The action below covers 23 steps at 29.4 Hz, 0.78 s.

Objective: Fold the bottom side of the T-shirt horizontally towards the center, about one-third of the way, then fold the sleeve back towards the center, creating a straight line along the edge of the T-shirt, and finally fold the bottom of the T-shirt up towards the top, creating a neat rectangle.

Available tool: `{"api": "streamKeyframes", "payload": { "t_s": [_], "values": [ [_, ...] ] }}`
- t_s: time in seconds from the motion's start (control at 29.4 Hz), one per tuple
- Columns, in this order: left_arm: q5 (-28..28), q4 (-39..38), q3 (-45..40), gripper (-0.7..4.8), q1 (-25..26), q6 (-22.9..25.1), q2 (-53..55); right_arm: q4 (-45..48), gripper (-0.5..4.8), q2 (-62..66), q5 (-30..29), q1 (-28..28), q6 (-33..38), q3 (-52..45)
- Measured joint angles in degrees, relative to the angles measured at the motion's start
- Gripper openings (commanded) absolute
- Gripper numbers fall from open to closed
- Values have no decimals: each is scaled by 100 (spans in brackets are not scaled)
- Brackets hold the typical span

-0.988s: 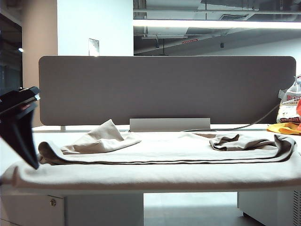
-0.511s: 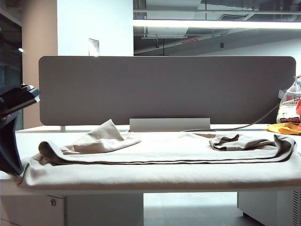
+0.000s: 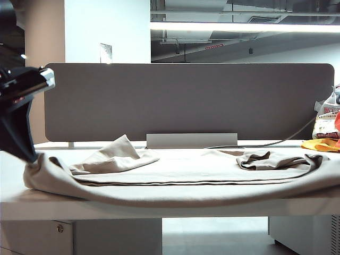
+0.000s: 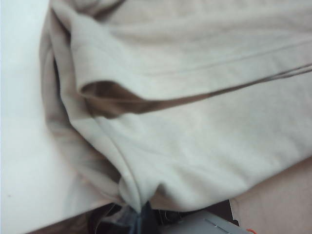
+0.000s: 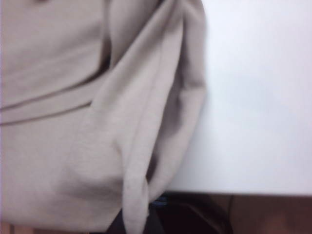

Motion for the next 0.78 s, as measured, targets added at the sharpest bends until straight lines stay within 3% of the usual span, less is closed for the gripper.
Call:
{"api": "streamKeyframes", "payload": {
  "t_s": [0.2, 0.41, 0.68, 0.78],
  "values": [
    [-94, -107, 535, -6, -2, 107, -7, -157, -1, -31, -28, 0, -11, 767],
    [-658, 160, 1460, -6, 4, 326, 37, -44, -1, 223, -4, 0, -15, 1453],
    [-787, 463, 2205, -6, 293, 509, 1110, -24, -1, 1462, -17, 2, -15, 2465],
    [-789, 780, 2649, -6, 505, 616, 1797, 105, -1, 2234, -33, 2, -15, 3322]
  ]
}}
